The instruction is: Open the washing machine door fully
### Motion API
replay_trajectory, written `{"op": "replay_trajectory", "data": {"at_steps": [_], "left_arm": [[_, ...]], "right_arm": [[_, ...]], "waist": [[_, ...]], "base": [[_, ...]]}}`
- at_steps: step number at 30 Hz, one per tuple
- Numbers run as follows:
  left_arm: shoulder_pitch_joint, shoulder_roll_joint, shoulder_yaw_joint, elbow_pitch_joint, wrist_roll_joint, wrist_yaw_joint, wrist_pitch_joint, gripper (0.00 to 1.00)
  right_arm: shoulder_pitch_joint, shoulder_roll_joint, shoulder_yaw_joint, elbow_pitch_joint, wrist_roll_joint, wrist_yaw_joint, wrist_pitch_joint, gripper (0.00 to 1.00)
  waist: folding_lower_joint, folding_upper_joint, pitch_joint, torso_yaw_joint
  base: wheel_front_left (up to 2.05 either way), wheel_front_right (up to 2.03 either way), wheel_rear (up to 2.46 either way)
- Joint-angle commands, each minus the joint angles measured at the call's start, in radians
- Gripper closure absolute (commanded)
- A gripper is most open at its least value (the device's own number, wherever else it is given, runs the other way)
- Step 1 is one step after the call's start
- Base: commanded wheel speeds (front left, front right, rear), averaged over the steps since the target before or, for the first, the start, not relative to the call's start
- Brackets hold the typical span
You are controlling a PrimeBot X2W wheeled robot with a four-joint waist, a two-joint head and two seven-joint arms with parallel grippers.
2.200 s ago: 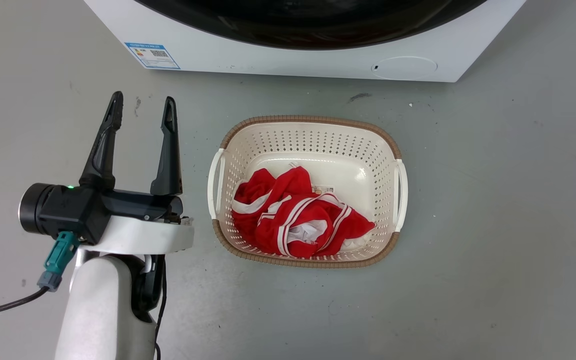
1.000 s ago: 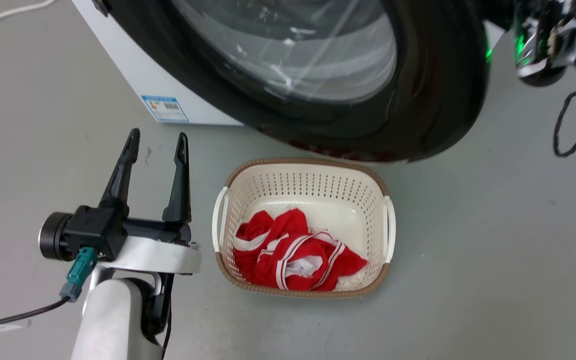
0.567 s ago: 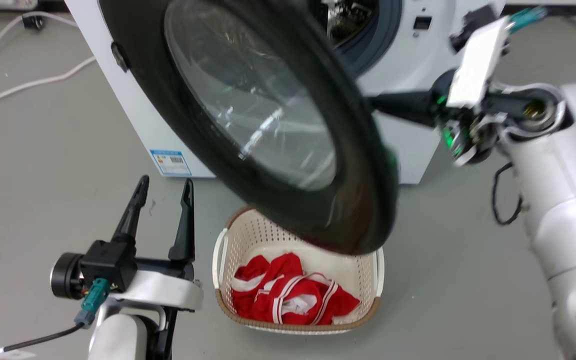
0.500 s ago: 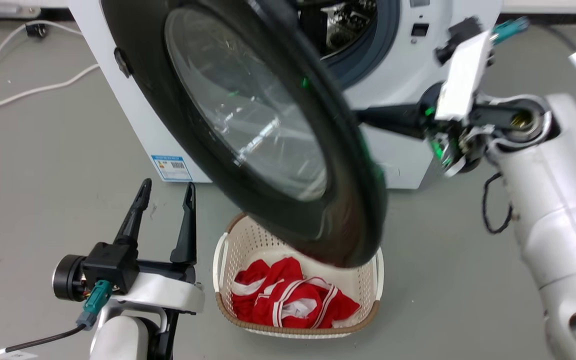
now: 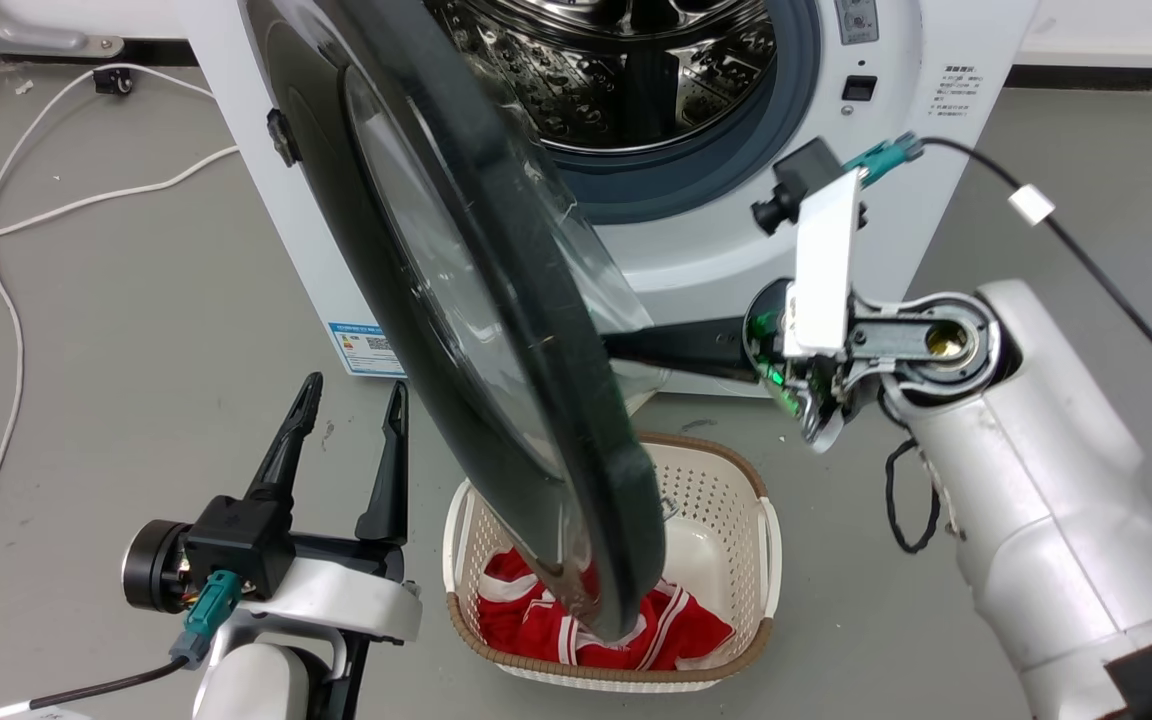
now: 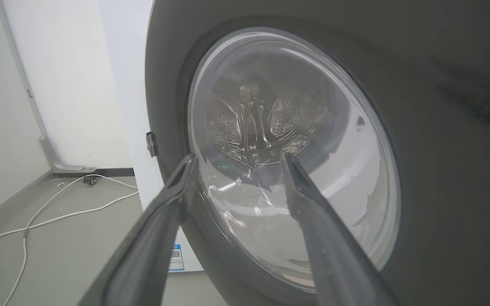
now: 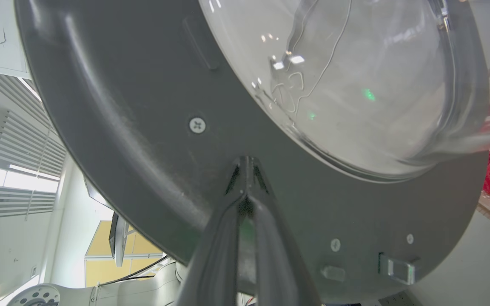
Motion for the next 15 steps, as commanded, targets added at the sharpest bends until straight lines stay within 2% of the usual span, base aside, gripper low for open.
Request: {"op": "replay_trajectory", "data": {"at_steps": [1,7,15], "left_arm": [[0.011,-0.001,-0.003,0.001,-0.003,0.000,-0.003,0.00],[0.013,-0.001,-0.006,0.002,-0.007,0.000,-0.003,0.00],[0.015,-0.002,-0.004,-0.002,-0.008,0.000,-0.003,0.00]], "right_arm": [[0.028,0.009,0.016,-0.013,0.015,0.002,-0.001,1.00],[0.059,0.010,0.086,-0.083,0.101,0.002,-0.024,1.00],[0.102,0.009,0.151,-0.158,0.149,0.002,-0.092,1.00]], "waist": [[0.0002,0.0000,-0.002,0.003],[0.0002,0.0000,-0.005,0.007],[0.0002,0.0000,-0.005,-0.003]], "base": [[0.00,0.00,0.00],[0.00,0.00,0.00],[0.00,0.00,0.00]]}}
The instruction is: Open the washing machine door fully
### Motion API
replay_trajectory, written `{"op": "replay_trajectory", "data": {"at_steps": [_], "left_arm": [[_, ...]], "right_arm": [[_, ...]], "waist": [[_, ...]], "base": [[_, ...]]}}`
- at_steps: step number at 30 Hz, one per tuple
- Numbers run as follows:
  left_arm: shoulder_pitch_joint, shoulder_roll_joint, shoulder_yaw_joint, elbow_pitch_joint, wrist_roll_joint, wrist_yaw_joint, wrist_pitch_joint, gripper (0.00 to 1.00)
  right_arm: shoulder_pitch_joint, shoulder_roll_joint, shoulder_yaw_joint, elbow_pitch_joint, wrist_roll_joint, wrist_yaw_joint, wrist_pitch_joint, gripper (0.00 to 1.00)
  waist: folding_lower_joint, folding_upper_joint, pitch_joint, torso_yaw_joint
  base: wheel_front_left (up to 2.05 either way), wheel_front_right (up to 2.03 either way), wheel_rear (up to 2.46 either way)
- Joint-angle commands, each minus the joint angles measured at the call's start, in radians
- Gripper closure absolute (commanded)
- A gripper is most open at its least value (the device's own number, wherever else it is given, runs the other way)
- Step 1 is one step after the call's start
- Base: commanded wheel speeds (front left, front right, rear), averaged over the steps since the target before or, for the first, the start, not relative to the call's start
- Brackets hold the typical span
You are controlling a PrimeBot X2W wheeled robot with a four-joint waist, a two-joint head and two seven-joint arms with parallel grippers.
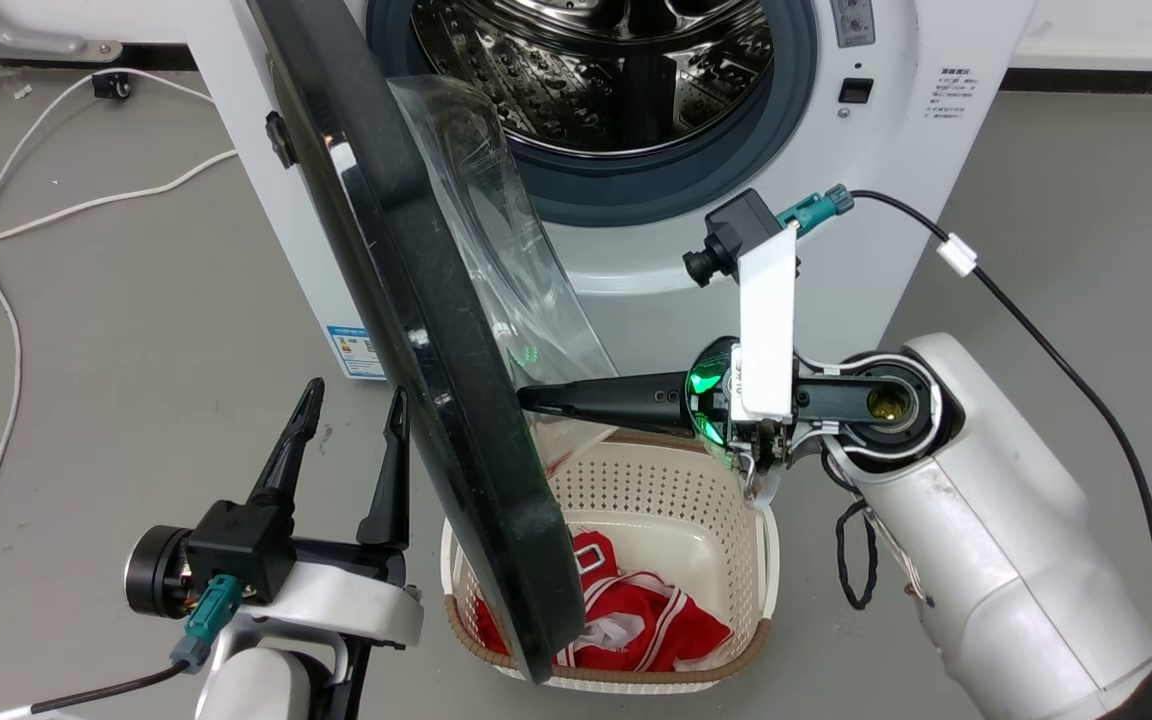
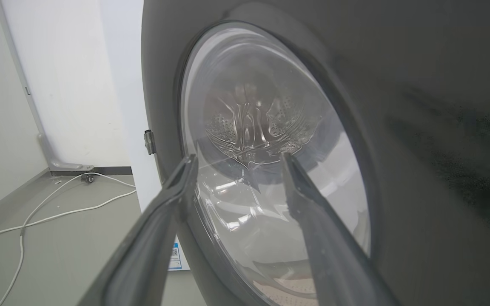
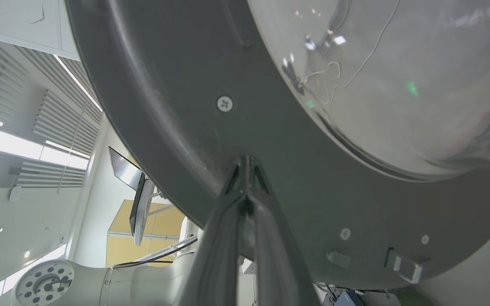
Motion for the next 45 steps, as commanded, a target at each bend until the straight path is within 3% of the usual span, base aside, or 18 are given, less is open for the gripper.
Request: {"op": "replay_trajectory", "data": {"at_steps": [1,16,17,18,20,21,27,31,37,43,45], "left_arm": [[0.009,-0.001,0.000,-0.002,0.000,0.000,-0.003,0.00],[0.032,-0.002,0.026,0.002,0.000,0.002,-0.003,0.00],[0.035,-0.001,0.031,0.001,0.000,0.003,-0.003,0.00],[0.038,-0.001,0.034,0.001,0.003,0.003,-0.003,0.00],[0.041,-0.001,0.040,0.001,0.005,0.003,-0.003,0.00],[0.042,-0.001,0.044,-0.001,0.007,0.003,-0.003,0.00],[0.045,-0.001,0.058,0.000,0.008,0.003,-0.003,0.00],[0.047,-0.001,0.063,0.001,0.008,0.003,-0.003,0.00],[0.031,-0.001,0.065,0.005,0.010,0.002,-0.003,0.00],[0.026,-0.001,0.069,0.001,0.013,0.002,-0.003,0.00],[0.026,-0.001,0.069,0.000,0.014,0.002,-0.003,0.00]], "right_arm": [[0.019,0.008,-0.003,-0.030,-0.002,0.002,-0.025,1.00],[0.274,-0.061,-0.276,-0.210,-0.012,0.002,-0.454,1.00],[0.301,-0.062,-0.301,-0.215,-0.016,0.002,-0.493,0.95],[0.327,-0.061,-0.321,-0.222,-0.016,0.002,-0.524,0.74],[0.370,-0.070,-0.350,-0.233,-0.036,0.002,-0.584,0.47],[0.392,-0.068,-0.364,-0.237,-0.043,0.002,-0.614,0.00],[0.505,-0.060,-0.413,-0.277,-0.155,0.002,-0.809,0.00],[0.560,-0.074,-0.417,-0.281,-0.338,0.002,-0.965,0.00],[0.601,-0.094,-0.457,-0.266,-0.780,0.002,-1.174,0.00],[0.613,-0.042,-0.575,-0.383,-1.260,0.001,-1.214,0.00],[0.630,-0.019,-0.589,-0.443,-1.368,0.001,-1.205,0.00]], "waist": [[0.0001,0.0000,0.000,-0.002],[0.0001,0.0000,-0.029,-0.037],[0.0001,0.0000,-0.032,-0.041],[0.0001,0.0000,-0.033,-0.044],[0.0001,0.0000,-0.035,-0.048],[0.0001,0.0000,-0.035,-0.051],[0.0001,0.0000,-0.035,-0.058],[0.0001,0.0000,-0.037,-0.059],[0.0001,0.0000,-0.038,-0.053],[0.0001,0.0000,-0.035,-0.056],[0.0001,0.0000,-0.035,-0.057]], "base": [[0.00,0.00,0.00],[0.00,0.00,0.00],[0.00,0.00,0.00],[0.00,0.00,0.00],[0.00,0.00,0.00],[0.00,0.00,0.00],[0.00,0.00,0.00],[0.00,0.00,0.00],[0.00,0.00,0.00],[0.00,0.00,0.00],[0.00,0.00,0.00]]}}
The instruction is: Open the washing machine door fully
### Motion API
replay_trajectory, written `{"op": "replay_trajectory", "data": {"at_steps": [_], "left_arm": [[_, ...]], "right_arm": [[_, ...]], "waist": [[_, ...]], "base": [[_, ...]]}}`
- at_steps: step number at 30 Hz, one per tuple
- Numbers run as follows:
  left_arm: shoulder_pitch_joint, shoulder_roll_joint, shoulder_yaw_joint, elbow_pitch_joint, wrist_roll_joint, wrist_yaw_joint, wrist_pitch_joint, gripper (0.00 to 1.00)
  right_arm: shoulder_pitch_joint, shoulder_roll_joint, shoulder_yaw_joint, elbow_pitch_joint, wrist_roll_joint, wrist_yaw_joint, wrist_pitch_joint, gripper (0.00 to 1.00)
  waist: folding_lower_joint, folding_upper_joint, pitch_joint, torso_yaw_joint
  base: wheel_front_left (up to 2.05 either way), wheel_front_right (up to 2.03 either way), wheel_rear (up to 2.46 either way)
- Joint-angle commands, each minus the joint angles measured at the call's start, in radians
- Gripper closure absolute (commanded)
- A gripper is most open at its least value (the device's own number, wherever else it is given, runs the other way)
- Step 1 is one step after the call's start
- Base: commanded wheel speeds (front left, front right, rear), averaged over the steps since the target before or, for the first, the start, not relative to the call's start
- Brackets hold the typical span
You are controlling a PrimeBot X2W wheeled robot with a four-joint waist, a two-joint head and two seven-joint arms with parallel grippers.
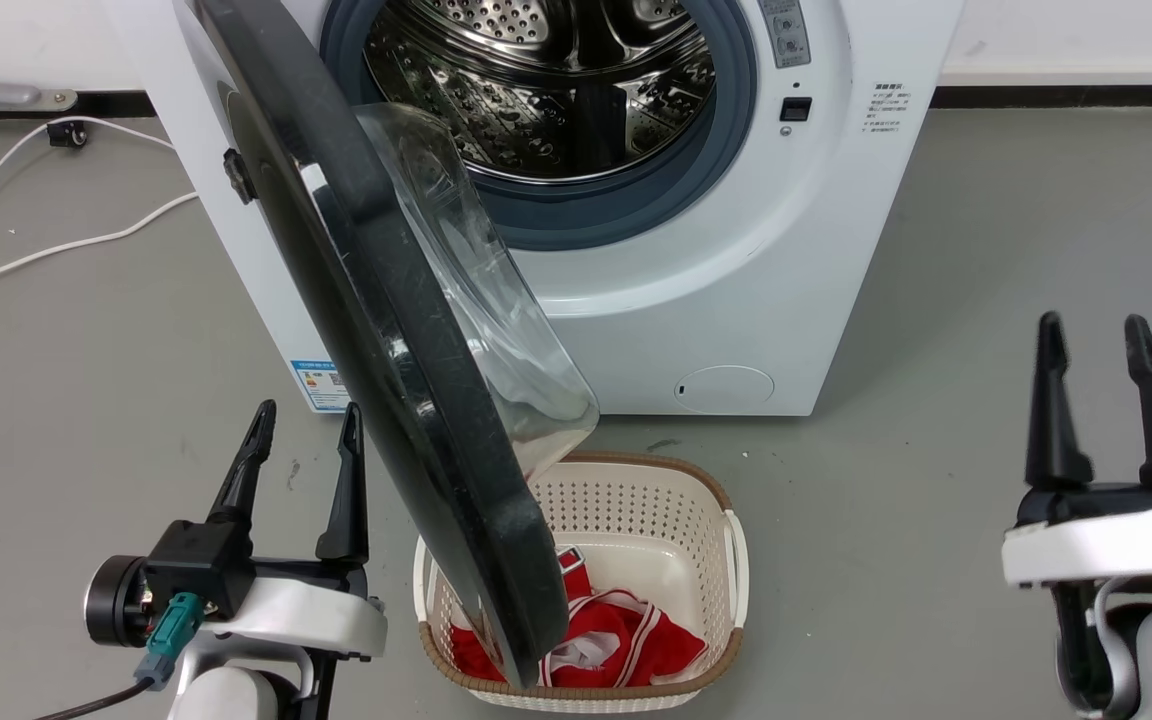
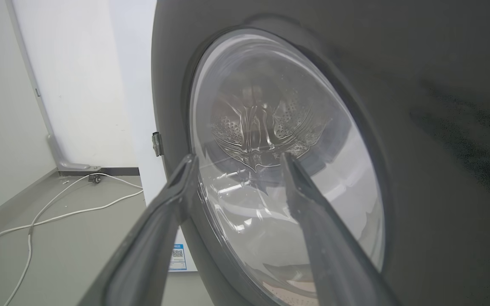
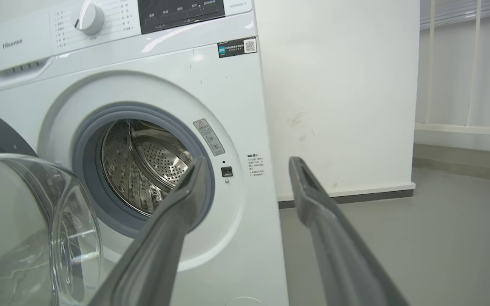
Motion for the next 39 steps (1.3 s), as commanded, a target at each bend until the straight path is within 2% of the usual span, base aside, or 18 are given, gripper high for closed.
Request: {"op": "replay_trajectory", "data": {"at_steps": [1,7,13,23,36,37,38,39], "left_arm": [[-0.005,0.000,0.000,-0.001,0.004,0.002,-0.003,0.00],[-0.011,0.000,-0.001,-0.005,0.006,0.001,-0.003,0.00],[-0.013,0.002,-0.004,-0.011,0.009,0.001,-0.003,0.00],[-0.017,0.009,-0.010,-0.012,0.014,0.000,-0.003,0.00],[-0.014,0.010,-0.009,-0.004,0.014,0.000,-0.003,0.00],[-0.014,0.011,-0.010,-0.001,0.013,0.000,-0.003,0.41],[-0.014,0.012,-0.012,0.001,0.011,0.000,-0.003,1.00],[-0.015,0.013,-0.012,0.002,0.009,0.000,-0.003,1.00]], "right_arm": [[0.030,0.007,0.000,-0.026,-0.071,0.000,0.009,0.00],[0.102,0.027,0.039,-0.146,-0.225,0.000,0.065,0.00],[0.159,0.028,0.069,-0.110,-0.196,0.000,0.064,0.00],[0.121,0.028,0.070,-0.003,-0.179,0.000,0.021,0.00],[0.111,0.028,0.074,-0.002,-0.181,0.000,0.008,0.00],[0.110,0.028,0.075,-0.002,-0.181,0.000,0.008,0.00],[0.110,0.028,0.075,-0.003,-0.180,0.000,0.008,0.00],[0.109,0.028,0.075,-0.003,-0.181,0.000,0.008,0.00]], "waist": [[0.0000,-0.0001,-0.001,0.000],[0.0000,-0.0001,-0.001,0.002],[0.0000,-0.0001,0.001,0.000],[0.0000,-0.0001,0.007,-0.002],[0.0000,-0.0001,0.004,-0.003],[0.0000,-0.0001,0.004,-0.004],[0.0000,-0.0001,0.005,-0.004],[0.0000,-0.0001,0.006,-0.005]], "base": [[0.00,0.00,0.00],[0.00,0.00,0.00],[0.00,0.00,0.00],[0.00,0.00,0.00],[0.00,0.00,0.00],[0.00,0.00,0.00],[0.00,0.00,0.00],[0.00,0.00,0.00]]}}
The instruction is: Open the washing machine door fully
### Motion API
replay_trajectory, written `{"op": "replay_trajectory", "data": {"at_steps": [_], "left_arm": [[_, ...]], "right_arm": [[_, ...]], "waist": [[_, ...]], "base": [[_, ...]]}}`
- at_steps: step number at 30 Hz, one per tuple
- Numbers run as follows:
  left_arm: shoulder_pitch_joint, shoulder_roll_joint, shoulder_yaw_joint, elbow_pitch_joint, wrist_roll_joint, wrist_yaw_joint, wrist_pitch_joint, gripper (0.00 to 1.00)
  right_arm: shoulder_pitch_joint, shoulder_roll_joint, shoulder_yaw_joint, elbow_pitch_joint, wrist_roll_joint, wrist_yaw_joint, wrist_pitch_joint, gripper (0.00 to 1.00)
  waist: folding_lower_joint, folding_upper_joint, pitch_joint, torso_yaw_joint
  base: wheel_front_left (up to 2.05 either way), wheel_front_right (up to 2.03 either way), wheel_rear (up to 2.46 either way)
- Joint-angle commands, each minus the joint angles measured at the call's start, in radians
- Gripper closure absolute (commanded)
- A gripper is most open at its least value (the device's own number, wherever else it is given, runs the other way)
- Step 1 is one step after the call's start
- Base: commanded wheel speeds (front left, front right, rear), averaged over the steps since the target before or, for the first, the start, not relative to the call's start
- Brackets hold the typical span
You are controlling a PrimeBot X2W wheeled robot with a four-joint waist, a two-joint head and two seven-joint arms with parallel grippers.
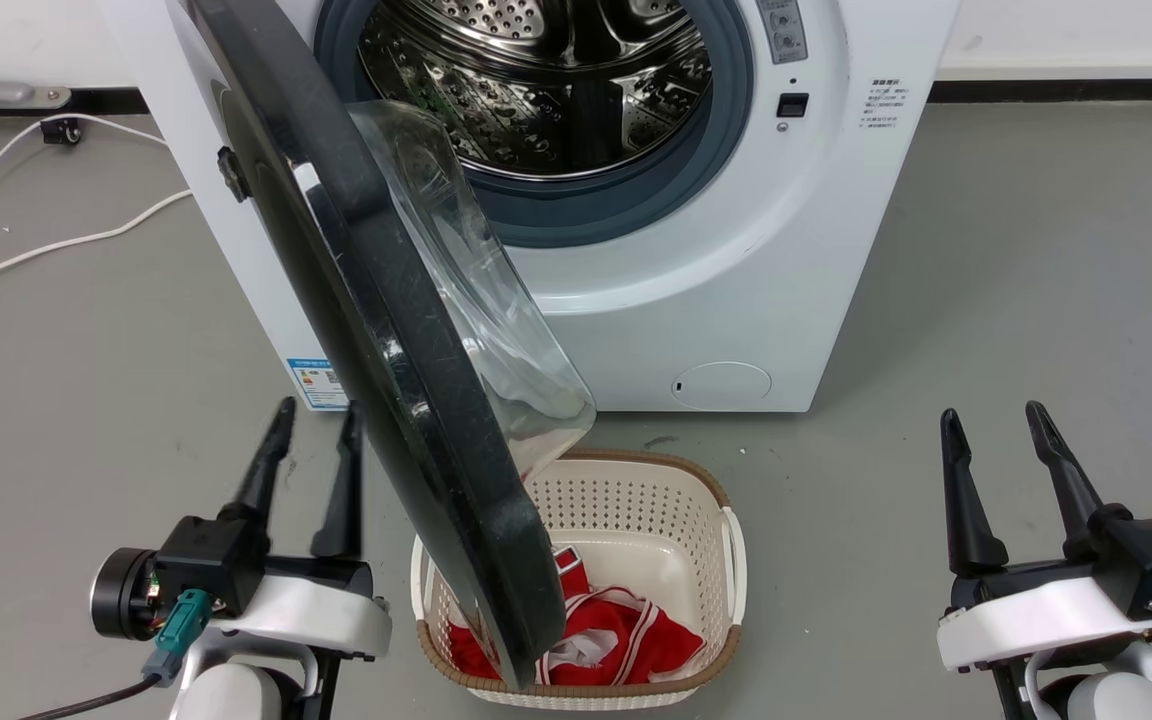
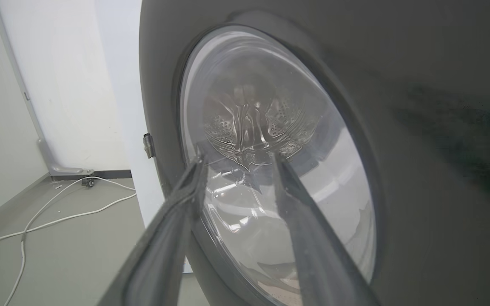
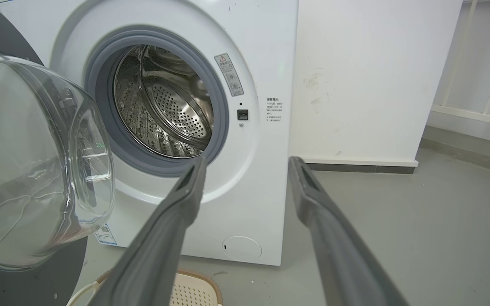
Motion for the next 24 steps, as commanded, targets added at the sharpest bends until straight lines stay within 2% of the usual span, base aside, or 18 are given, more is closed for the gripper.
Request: {"op": "replay_trajectory", "data": {"at_steps": [1,12,17,24], "left_arm": [[-0.010,0.006,0.001,0.002,-0.002,0.000,-0.003,1.00],[-0.029,0.008,0.019,-0.054,-0.004,0.000,-0.003,1.00],[-0.056,0.010,0.039,-0.151,0.007,0.006,-0.003,1.00],[-0.102,0.010,0.047,-0.356,0.019,0.007,-0.002,1.00]], "right_arm": [[-0.007,0.003,0.000,-0.005,0.002,-0.001,-0.004,0.00],[-0.008,0.003,-0.004,0.001,0.008,-0.001,-0.004,0.00],[-0.004,0.003,-0.007,-0.001,0.012,-0.001,-0.002,0.00],[0.002,0.003,-0.012,-0.004,0.004,-0.001,0.001,0.00]], "waist": [[0.0000,0.0000,0.001,0.000],[0.0000,0.0000,0.002,0.002],[0.0000,0.0000,0.001,0.006],[0.0000,0.0000,-0.002,0.008]], "base": [[0.00,0.00,0.00],[0.00,0.00,0.00],[0.00,0.00,0.00],[0.00,0.00,0.00]]}}
